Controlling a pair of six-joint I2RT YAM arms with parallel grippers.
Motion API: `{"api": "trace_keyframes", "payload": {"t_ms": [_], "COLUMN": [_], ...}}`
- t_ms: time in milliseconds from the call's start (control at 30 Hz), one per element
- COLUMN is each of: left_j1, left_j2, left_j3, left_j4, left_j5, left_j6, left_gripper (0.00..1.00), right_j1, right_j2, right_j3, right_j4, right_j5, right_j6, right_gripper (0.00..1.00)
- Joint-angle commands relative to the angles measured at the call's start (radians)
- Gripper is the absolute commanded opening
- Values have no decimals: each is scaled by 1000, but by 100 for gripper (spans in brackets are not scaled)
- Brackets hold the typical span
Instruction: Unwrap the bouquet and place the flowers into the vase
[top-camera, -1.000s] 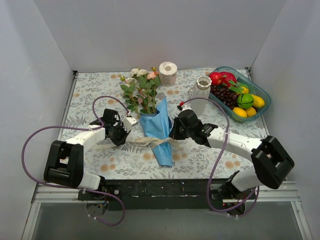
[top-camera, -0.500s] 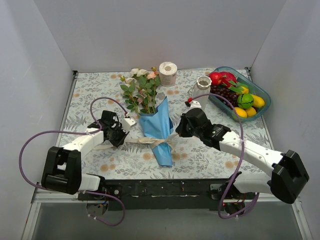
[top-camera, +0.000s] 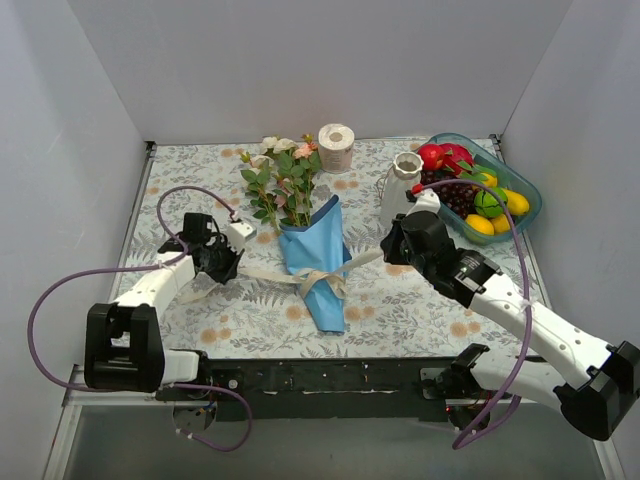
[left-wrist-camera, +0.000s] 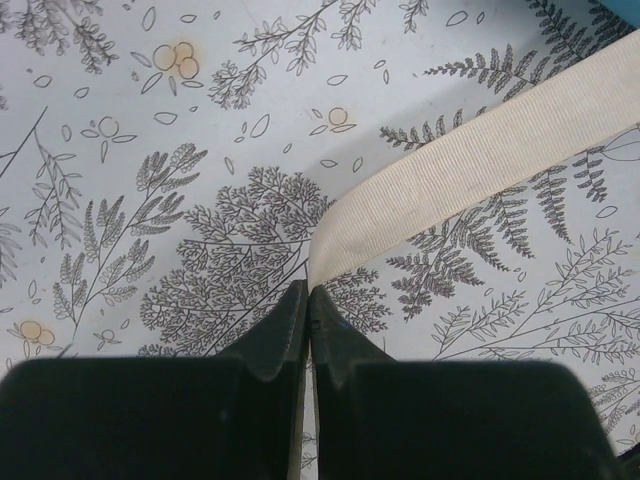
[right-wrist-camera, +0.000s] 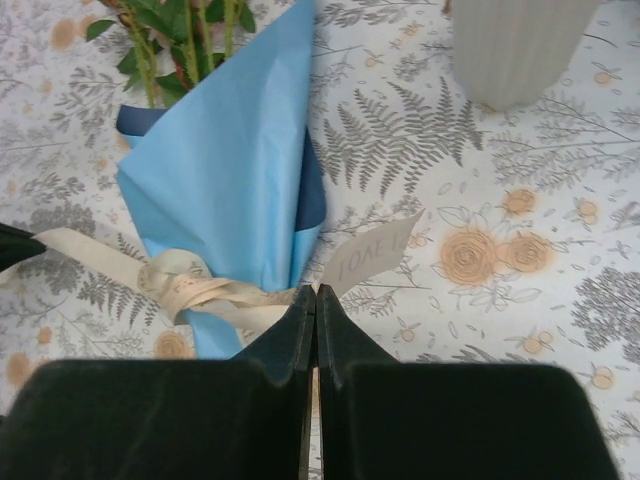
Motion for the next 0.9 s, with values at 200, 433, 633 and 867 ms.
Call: {"api": "trace_keyframes", "payload": {"t_ms": [200,433,633,867], "left_j1": [340,529,702,828], "left_j2": [-44,-23,26,60], "left_j3": [211,274,331,366], "left_j4": [4,-9,-5,-14], "left_j5": [4,24,27,20], "left_j6": [-75,-53,-41,-45], "left_gripper": [0,0,0,44], "right_j1": [-71,-171,-252,-370], "right_j2": [-139,-135,-115,-115], "right_j3": [74,63,91,74], "right_j4": [-314,-394,-497,-454], "right_j5": [355,417,564,538], "right_j6": [56,87,113,24], "right_gripper": [4,1,1,59]}}
